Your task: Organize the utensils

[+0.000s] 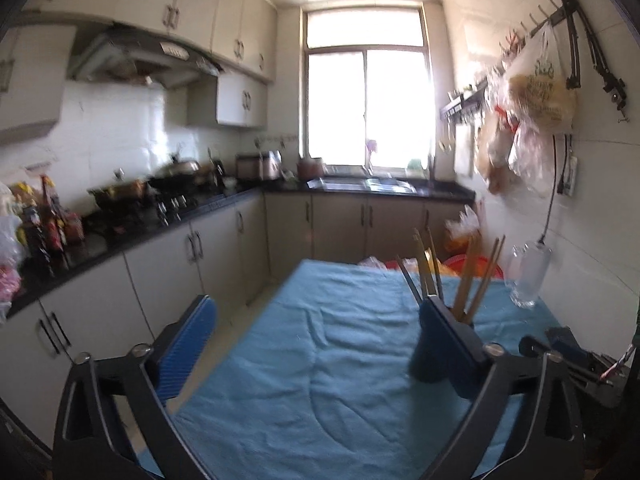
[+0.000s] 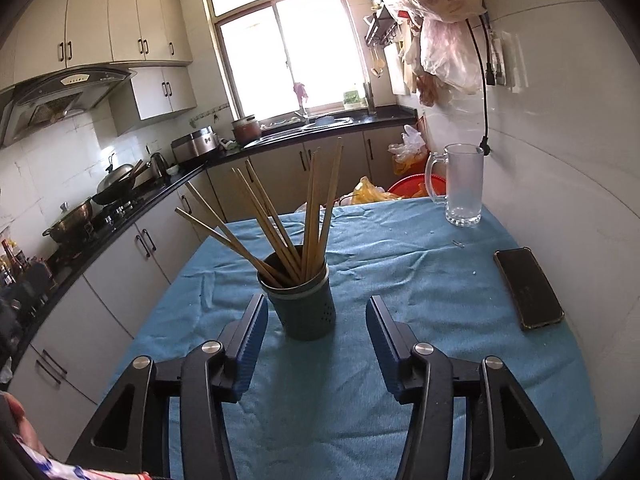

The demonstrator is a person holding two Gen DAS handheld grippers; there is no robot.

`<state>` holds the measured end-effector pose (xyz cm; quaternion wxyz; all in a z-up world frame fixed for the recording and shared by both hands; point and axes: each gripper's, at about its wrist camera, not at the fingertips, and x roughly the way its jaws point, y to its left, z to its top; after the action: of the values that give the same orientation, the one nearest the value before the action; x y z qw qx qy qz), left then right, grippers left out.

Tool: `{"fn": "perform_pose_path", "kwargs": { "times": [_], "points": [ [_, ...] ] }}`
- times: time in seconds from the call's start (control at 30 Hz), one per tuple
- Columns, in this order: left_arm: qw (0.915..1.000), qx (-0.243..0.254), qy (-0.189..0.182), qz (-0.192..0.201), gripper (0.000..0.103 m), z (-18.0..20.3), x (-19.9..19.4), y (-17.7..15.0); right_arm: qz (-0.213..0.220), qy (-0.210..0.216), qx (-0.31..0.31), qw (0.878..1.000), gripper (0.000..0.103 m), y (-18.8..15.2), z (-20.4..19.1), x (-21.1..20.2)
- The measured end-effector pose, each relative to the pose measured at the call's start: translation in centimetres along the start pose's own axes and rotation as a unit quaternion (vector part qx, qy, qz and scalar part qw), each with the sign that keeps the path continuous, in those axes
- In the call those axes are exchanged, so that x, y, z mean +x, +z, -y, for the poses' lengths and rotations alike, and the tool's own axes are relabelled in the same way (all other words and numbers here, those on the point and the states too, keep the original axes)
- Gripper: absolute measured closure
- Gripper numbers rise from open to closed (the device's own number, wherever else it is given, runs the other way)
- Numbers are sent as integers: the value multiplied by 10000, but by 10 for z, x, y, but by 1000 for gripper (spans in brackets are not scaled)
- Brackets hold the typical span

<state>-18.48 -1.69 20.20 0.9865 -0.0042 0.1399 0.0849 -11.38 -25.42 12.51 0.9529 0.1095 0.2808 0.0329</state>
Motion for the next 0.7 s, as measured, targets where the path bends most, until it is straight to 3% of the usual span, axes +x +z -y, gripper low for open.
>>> {"fn": "perform_pose_path", "kwargs": {
  "times": [0.07, 0.4, 0.7],
  "points": [
    [9998, 78, 92, 151, 0, 0, -8, 3, -42, 16, 62, 10000, 47, -3, 0, 0],
    [9998, 166, -122, -24, 0, 2, -10, 1, -130, -97, 80, 9998, 46, -11, -2, 3],
    [9973, 288, -204, -646, 0, 13, 13, -20, -71, -359, -103, 9993, 43, -15, -1, 2]
  ]
}}
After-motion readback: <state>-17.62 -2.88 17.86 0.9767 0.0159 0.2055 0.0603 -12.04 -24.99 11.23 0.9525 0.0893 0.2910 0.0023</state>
